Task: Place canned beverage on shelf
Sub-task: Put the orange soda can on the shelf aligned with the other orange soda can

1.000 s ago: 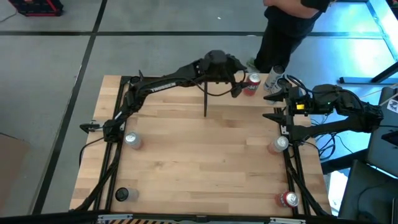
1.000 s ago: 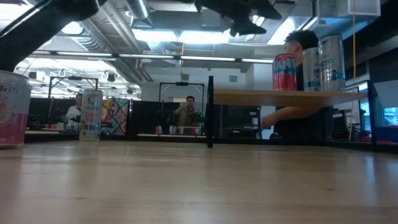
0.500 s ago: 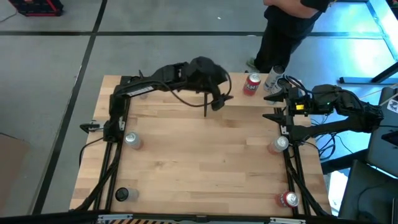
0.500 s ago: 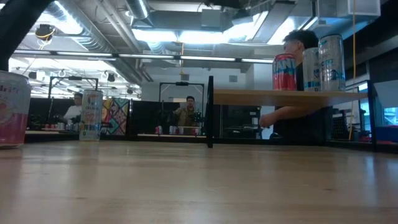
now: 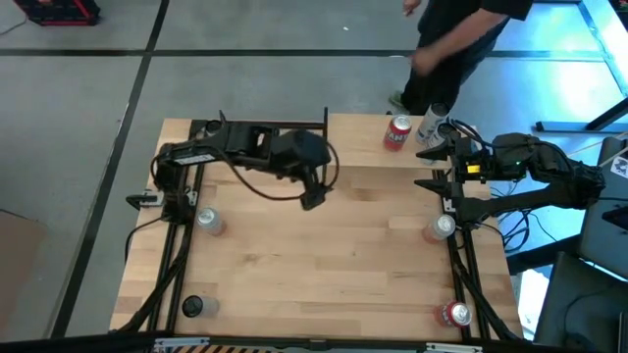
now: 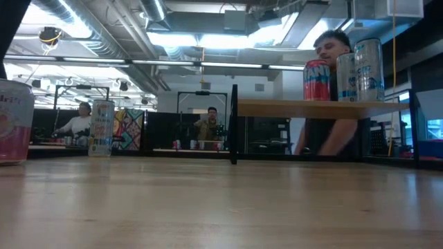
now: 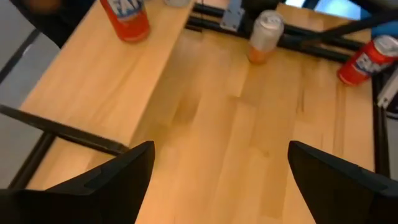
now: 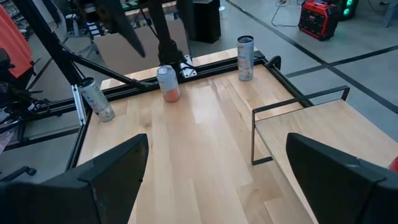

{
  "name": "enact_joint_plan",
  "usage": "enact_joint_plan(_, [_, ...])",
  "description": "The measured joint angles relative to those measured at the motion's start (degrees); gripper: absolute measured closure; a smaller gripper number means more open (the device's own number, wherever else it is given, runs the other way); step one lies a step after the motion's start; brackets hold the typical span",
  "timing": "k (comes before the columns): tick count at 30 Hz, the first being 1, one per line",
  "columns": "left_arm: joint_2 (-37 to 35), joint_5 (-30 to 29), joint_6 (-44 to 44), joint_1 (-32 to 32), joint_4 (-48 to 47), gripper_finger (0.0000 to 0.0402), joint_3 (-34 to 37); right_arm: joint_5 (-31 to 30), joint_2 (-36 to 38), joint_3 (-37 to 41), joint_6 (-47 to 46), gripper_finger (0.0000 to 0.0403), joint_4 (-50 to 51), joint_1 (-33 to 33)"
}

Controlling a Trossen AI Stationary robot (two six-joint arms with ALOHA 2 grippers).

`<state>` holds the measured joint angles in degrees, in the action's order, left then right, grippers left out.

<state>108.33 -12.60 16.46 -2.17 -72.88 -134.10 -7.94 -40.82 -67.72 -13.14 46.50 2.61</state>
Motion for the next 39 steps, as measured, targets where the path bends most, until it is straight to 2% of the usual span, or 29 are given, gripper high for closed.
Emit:
enact_joint_plan(5, [-1.1,-2.1,1.2,-2.2,-5.3,0.0044,0.0,0.0,-0.4,0.0,-0.2,0.0033,-0.3,0.0])
enact_joint_plan(11, [-4.7,-3.6,0.6,-4.8,-9.5,0.0044,1.1,3.4,-2.7,-0.1,-4.5,0.0033,-1.7,0.0])
enact_joint_plan(18, [-16.6,-4.0,1.7,-8.4,-8.3,0.0044,13.4,9.2,-14.1,-2.4,-9.5,0.0033,-0.4,0.8])
enact_joint_plan(24, [-28.7,-5.9,5.5,-12.0,0.3,0.0044,30.0,8.5,-23.9,-8.9,-13.4,0.0033,6.2,8.0])
enact_joint_plan(29, [-35.8,-5.7,6.5,-14.3,9.8,0.0044,42.0,7.0,-28.5,-11.3,-21.7,0.0033,11.2,15.0])
enact_joint_plan(33, [-38.5,-5.4,7.4,-15.6,14.7,0.0044,48.4,7.1,-30.2,-11.3,-31.0,0.0033,12.7,21.2])
enact_joint_plan(39, [-38.9,-4.3,7.0,-16.4,19.6,0.0044,53.6,6.5,-31.0,-11.3,-48.0,0.0033,15.5,32.6])
